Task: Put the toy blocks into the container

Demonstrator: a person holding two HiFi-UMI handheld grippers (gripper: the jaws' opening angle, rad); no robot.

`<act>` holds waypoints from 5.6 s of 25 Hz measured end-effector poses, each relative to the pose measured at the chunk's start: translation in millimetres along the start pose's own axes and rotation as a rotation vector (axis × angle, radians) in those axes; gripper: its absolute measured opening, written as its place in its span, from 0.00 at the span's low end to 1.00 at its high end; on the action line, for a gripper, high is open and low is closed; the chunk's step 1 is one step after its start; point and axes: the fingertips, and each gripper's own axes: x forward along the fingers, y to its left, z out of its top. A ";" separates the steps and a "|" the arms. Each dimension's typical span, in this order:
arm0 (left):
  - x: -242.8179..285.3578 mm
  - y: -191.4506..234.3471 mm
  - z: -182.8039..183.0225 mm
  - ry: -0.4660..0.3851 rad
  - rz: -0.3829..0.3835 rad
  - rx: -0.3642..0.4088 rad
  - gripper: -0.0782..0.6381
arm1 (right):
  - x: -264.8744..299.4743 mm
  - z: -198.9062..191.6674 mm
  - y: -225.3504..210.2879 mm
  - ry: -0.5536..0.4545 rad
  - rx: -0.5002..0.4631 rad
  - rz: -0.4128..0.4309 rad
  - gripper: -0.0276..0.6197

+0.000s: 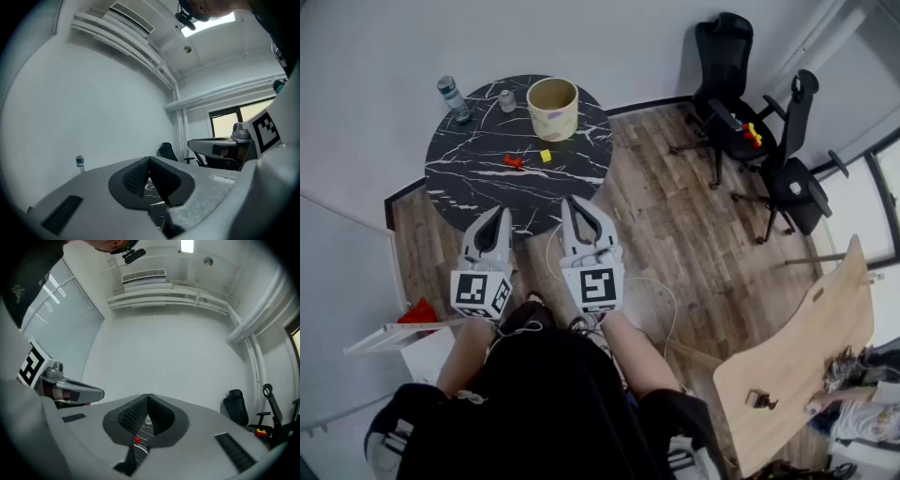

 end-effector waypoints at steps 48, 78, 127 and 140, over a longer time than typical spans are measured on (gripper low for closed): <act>257.0 176.9 -182.8 0.559 -0.481 0.093 0.11 | 256.0 -202.0 -44.5 0.459 0.062 0.158 0.04; 262.9 201.2 -394.0 1.101 -0.897 1.054 0.26 | 285.3 -302.5 -83.0 0.606 0.280 0.246 0.04; 399.6 172.9 -133.9 0.368 -0.263 0.009 0.20 | 331.3 -208.9 -112.8 0.386 0.159 0.094 0.04; 445.5 136.0 -159.3 0.448 -0.327 0.056 0.20 | 313.9 -222.6 -152.8 0.422 0.181 0.058 0.04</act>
